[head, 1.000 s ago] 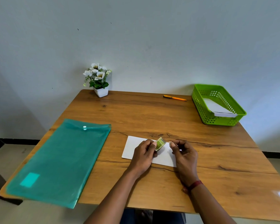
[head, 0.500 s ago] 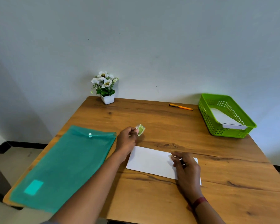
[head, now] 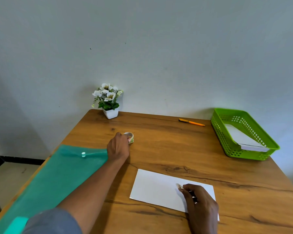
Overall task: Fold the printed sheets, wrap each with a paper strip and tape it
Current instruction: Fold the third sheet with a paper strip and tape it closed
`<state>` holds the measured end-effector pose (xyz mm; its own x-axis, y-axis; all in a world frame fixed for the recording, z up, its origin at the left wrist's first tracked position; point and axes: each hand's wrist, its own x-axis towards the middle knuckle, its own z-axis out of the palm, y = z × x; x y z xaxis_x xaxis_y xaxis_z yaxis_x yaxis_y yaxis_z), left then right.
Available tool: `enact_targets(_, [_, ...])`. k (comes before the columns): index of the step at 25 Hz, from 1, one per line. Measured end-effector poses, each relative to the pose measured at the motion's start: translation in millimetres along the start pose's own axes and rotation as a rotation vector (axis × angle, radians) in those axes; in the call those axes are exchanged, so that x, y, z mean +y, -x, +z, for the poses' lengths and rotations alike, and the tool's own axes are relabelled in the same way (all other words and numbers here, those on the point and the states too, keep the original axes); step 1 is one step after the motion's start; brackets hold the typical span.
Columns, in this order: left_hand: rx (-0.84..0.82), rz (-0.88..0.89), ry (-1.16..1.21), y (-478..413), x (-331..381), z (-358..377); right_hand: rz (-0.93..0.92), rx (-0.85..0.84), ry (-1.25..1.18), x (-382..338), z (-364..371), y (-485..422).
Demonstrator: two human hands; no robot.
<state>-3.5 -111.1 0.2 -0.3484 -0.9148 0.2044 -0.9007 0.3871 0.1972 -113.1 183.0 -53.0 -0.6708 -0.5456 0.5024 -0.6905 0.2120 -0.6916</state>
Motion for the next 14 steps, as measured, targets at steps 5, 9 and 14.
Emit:
enact_targets(5, [-0.012, -0.045, -0.039, -12.7, -1.8, 4.0, -0.047, 0.035, 0.027, 3.8, 0.7, 0.8])
enact_targets(9, [-0.012, -0.05, 0.014, -15.6, -1.8, 2.0, -0.071, 0.036, 0.028, -2.4, -1.1, -1.8])
enact_targets(14, [0.071, 0.022, 0.197, 16.4, 9.2, -8.4, 0.02, 0.113, -0.02, -2.3, -2.2, -3.0])
